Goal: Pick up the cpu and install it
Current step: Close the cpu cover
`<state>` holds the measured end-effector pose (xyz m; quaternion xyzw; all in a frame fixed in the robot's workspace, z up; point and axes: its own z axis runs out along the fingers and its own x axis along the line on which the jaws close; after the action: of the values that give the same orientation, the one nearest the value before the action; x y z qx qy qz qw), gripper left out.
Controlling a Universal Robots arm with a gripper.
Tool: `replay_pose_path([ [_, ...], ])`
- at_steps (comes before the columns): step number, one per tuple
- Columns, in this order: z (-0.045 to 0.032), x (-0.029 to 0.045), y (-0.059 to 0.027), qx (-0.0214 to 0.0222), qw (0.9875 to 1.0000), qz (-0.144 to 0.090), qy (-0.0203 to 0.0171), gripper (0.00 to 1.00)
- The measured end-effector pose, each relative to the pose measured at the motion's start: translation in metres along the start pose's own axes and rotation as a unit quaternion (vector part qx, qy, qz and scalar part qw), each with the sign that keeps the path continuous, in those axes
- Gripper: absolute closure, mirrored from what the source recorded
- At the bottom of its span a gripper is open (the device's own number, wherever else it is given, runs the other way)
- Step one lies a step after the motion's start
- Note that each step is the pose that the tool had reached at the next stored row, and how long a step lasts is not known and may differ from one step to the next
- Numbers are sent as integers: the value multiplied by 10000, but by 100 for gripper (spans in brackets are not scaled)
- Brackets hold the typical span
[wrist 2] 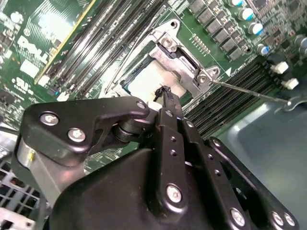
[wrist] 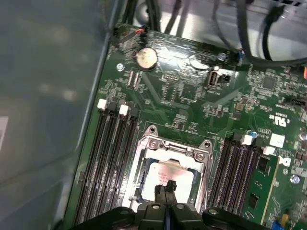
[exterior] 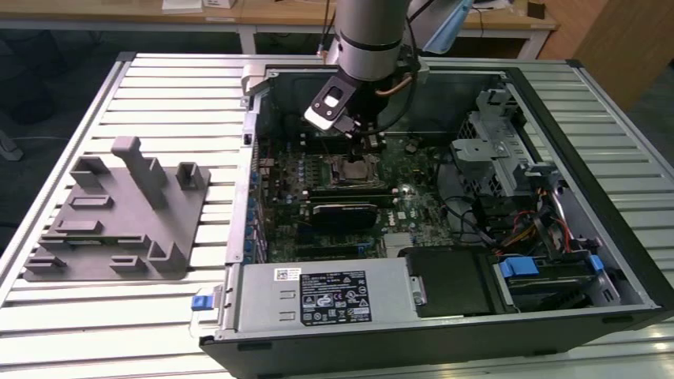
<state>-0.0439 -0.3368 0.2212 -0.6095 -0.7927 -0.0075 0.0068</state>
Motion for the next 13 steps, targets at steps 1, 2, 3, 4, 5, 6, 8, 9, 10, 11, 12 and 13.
replay_pose_path([
  [1, 0, 0, 0, 2, 10000, -75, 0, 89],
  [2, 0, 0, -1, 3, 9999, -146, 1, 89],
  [3, 0, 0, -1, 4, 9998, -218, 1, 89],
  [4, 0, 0, -1, 6, 9996, -293, 1, 89],
  [5, 0, 0, -2, 7, 9993, -368, 2, 89],
  [6, 0, 1, -2, 8, 9990, -446, 2, 89],
  [8, 1, 1, -2, 12, 9981, -608, 3, 89],
  [9, 1, 0, -2, 13, 9976, -690, 3, 89],
  [10, 1, 1, -2, 15, 9970, -773, 4, 89],
  [11, 1, 0, -2, 17, 9963, -855, 4, 89],
  [12, 2, 0, -2, 18, 9956, -939, 4, 89],
  [13, 2, 0, -2, 20, 9948, -1022, 5, 89],
])
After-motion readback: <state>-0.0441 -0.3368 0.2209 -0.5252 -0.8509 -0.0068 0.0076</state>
